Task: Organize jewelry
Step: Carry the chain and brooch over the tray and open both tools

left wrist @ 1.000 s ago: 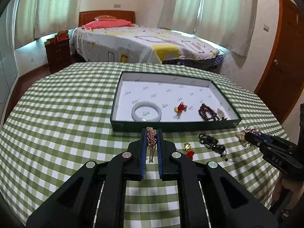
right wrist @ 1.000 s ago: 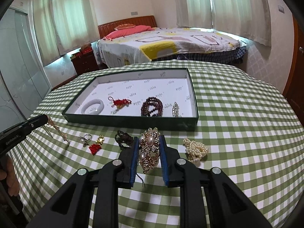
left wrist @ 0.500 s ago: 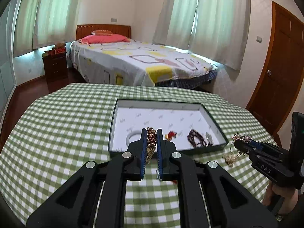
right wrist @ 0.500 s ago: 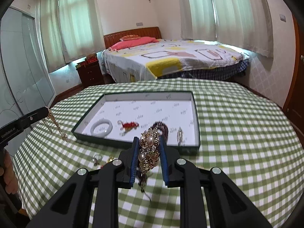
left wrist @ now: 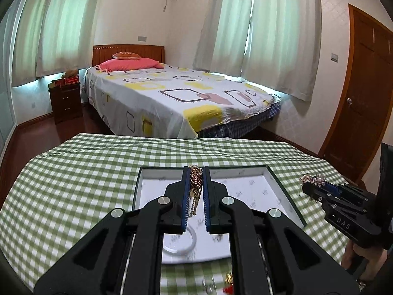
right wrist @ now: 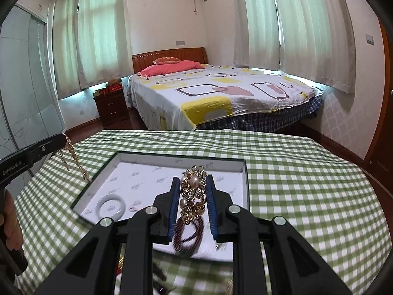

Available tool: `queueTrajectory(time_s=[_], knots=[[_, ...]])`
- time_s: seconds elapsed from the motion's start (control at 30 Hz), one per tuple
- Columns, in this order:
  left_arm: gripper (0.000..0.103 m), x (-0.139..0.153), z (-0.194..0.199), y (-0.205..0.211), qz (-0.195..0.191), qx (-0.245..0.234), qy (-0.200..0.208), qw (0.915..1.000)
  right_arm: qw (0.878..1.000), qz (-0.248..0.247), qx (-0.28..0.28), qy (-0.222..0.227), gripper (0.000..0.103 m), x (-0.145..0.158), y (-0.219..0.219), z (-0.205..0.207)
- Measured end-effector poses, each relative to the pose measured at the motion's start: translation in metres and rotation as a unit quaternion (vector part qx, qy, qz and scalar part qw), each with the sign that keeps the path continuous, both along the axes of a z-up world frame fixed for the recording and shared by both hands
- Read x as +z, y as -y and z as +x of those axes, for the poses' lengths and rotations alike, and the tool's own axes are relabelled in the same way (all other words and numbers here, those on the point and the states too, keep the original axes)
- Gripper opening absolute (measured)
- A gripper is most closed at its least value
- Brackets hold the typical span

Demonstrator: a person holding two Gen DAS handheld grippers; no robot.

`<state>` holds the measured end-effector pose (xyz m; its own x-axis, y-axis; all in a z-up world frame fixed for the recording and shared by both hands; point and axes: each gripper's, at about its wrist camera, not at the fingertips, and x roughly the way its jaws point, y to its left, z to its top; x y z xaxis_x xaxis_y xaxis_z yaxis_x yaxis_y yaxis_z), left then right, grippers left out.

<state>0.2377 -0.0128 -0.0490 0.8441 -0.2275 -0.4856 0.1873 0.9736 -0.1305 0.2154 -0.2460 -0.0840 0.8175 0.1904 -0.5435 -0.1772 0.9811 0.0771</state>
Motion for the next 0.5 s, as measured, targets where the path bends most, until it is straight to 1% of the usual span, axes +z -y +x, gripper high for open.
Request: queueTrajectory(time_s=[0.1, 0.17, 0.3, 0.5], knots=[[0.010, -0.011, 0.022, 0.001, 0.001, 0.000, -0.011, 0.9999, 1.000, -0.004, -0.001, -0.007, 0.022, -0.009, 0.003, 0.017], [0.010, -0.025, 0.039, 0.002, 0.007, 0.004, -0.022, 0.9997, 1.000, -0.007, -0.003, -0.016, 0.022, -0.018, 0.005, 0.028], [0.010, -0.056, 0.071, 0.000, 0.014, 0.015, -0.059, 0.9981, 0.999, 0.001, -0.005, -0.052, 0.022, -0.045, 0.013, 0.053], [0.010, -0.090, 0.103, 0.000, 0.030, 0.026, -0.099, 0.9943, 0.996, -0.006, -0.010, -0.094, 0.022, -0.075, 0.017, 0.077]])
